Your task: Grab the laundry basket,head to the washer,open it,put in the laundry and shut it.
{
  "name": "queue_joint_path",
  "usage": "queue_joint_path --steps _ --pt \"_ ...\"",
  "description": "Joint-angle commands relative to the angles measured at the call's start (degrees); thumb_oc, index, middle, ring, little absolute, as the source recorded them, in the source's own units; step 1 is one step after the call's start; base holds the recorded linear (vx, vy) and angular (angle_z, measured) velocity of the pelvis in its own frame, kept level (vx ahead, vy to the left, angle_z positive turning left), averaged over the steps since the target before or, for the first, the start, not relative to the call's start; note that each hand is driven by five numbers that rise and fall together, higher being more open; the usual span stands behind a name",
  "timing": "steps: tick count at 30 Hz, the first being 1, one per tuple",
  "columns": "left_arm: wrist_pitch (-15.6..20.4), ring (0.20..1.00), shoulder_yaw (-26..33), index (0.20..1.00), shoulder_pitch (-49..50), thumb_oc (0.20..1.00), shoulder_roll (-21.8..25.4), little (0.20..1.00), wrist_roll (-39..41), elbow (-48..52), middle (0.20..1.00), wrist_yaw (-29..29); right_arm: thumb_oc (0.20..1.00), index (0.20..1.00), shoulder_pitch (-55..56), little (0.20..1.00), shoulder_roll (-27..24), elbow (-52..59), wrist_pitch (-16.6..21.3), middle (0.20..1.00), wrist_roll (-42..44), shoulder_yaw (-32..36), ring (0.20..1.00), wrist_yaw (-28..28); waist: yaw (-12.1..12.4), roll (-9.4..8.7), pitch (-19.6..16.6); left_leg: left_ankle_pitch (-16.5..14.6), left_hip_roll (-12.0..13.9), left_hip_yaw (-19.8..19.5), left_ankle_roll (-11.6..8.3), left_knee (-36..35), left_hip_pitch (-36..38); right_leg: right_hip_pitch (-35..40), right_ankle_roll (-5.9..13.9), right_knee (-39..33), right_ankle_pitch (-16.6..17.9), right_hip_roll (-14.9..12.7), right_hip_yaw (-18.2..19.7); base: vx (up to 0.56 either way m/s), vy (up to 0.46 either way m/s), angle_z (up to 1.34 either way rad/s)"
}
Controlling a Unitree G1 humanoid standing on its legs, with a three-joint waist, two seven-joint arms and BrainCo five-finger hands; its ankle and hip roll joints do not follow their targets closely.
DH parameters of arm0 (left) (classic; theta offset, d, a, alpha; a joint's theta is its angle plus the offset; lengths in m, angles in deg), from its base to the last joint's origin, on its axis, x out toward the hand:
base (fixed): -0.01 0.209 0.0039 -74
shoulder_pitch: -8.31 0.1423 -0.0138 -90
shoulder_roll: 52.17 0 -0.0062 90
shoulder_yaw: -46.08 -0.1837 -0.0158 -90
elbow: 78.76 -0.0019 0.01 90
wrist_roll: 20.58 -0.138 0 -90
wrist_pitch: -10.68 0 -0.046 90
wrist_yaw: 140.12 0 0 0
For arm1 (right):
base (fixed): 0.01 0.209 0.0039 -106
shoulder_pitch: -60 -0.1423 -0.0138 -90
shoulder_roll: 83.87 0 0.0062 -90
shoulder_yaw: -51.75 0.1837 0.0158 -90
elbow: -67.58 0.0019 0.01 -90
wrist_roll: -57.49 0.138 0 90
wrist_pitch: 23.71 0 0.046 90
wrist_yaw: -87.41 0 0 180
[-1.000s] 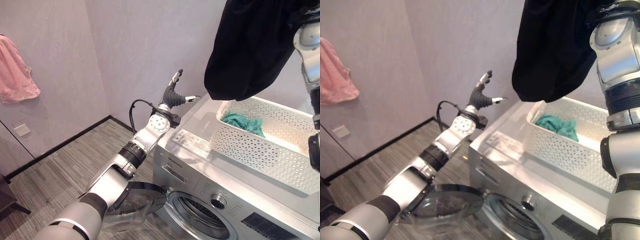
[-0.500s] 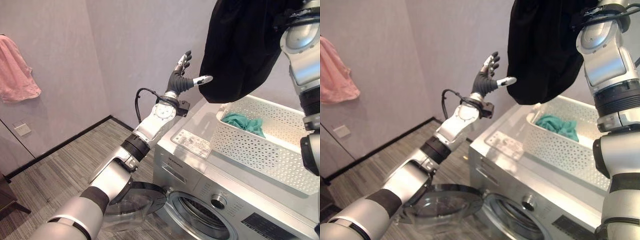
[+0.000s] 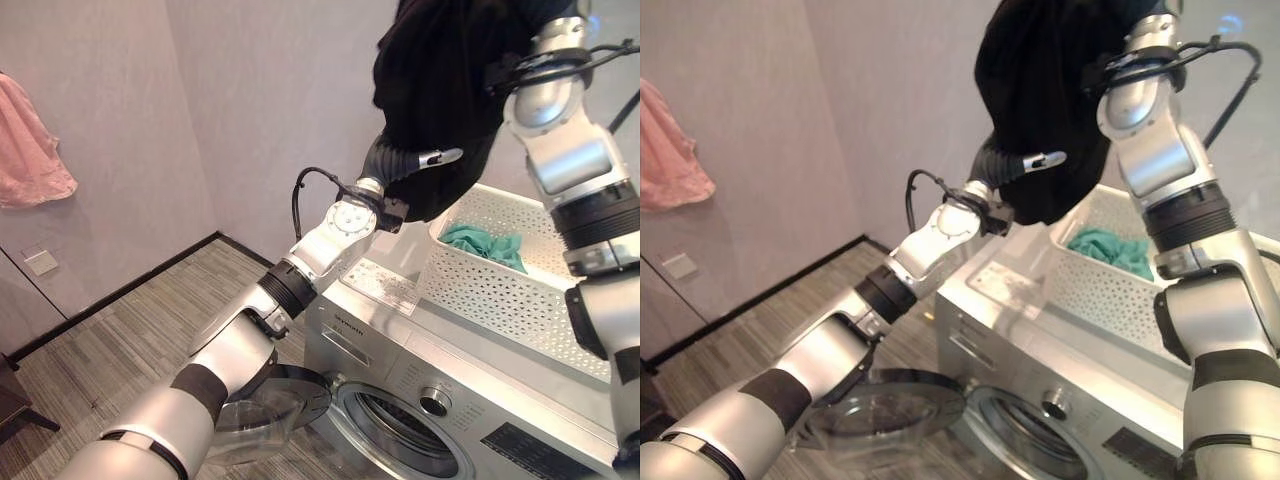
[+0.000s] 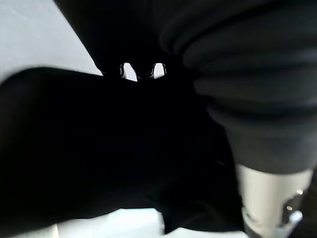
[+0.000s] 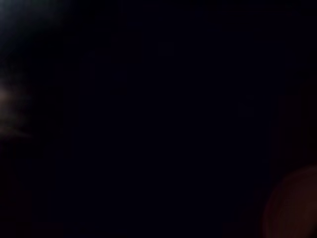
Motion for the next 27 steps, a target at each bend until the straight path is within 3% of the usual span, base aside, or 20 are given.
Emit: queue_joint_path --steps 1,10,16,17,18,27 --pt "1.5 1.000 -1.8 1.000 -10.0 1.000 -0.4 1.000 0.9 -6.1 1.000 0.2 0.200 0.200 -3.9 0.200 -0.6 2.4 3.4 0.200 1.7 0.2 0.200 -1.2 1.8 -0.10 -0.4 -11.0 -0.1 1.3 4.08 1.7 5.8 -0.7 2.02 3.0 -6.8 -5.5 1.2 0.00 0.007 -0.05" --pt "3.2 1.000 0.8 1.000 -5.6 1.000 5.0 1.000 2.2 4.7 1.000 1.8 0.200 0.200 5.0 0.200 1.9 17.2 5.9 0.200 3.7 -0.6 0.200 -6.6 1.8 -0.19 -0.3 -10.7 -0.1 2.1 4.15 1.4 5.9 -0.9 1.93 2.9 -6.8 -5.6 1.5 0.00 0.003 -0.07" --pt "4.8 1.000 3.9 1.000 -0.6 1.000 7.9 1.000 0.1 9.7 1.000 2.8 0.200 0.200 8.7 0.200 2.4 20.4 7.6 0.200 4.2 0.1 0.200 -8.1 1.6 -0.72 -0.3 -10.7 0.1 2.7 4.07 1.2 6.2 -0.9 1.88 2.9 -7.0 -5.4 1.8 0.00 0.000 0.00" --pt "5.1 0.887 4.6 0.887 -0.2 0.887 8.0 0.887 0.2 9.7 0.887 3.0 0.200 0.200 9.0 0.200 2.4 20.4 7.6 0.200 3.9 0.3 0.200 -8.1 1.5 -0.75 -0.3 -10.6 0.1 2.8 4.03 1.2 6.2 -1.0 1.89 3.0 -7.0 -5.4 1.8 0.00 0.000 0.00" --pt "5.2 0.200 5.0 0.200 0.1 0.200 8.1 0.200 0.0 10.1 0.200 3.4 0.200 0.200 9.2 0.200 2.4 20.5 7.6 0.200 3.5 0.3 0.200 -8.0 1.5 -0.80 -0.3 -10.6 0.2 2.9 4.03 1.1 6.3 -1.0 1.89 3.0 -7.0 -5.4 1.9 0.00 0.000 0.00" --pt "7.5 0.200 8.5 0.200 4.1 0.200 9.2 0.200 -6.2 13.5 0.200 5.6 0.200 0.200 10.9 0.200 4.1 16.3 8.9 0.200 4.4 2.7 0.200 -5.9 1.1 -1.32 -0.5 -10.8 0.3 3.6 4.01 0.8 6.7 -1.1 1.81 3.1 -6.9 -5.2 2.5 0.00 -0.002 -0.02"
